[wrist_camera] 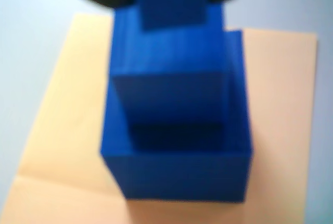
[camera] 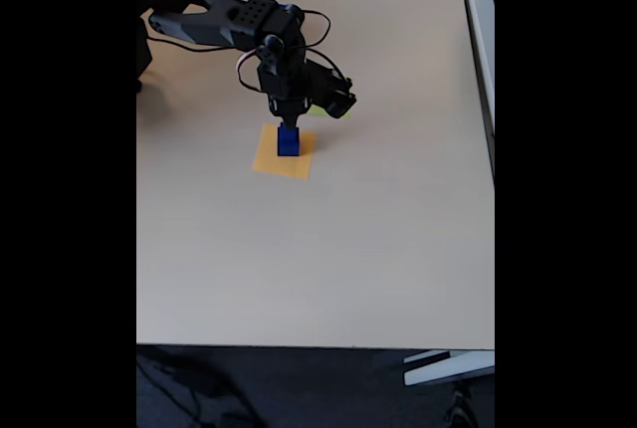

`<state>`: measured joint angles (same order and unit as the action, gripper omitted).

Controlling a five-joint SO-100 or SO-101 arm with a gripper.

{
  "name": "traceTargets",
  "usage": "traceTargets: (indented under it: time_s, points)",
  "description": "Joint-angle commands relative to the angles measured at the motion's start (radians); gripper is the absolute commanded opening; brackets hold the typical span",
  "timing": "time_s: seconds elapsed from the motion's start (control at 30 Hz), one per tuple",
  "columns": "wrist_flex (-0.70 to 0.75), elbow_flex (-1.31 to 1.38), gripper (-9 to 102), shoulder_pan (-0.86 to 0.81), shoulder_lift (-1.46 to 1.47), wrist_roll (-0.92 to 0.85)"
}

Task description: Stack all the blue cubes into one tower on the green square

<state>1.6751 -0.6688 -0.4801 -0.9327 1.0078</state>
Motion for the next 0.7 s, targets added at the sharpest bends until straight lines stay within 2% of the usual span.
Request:
traceTargets:
  time_s: [0.0,0.67]
  points:
    - [0.006,0.052,1,0.005,-0.021,0.009]
    - [0.003,0.015,1,-0.003,-0.014,0.011]
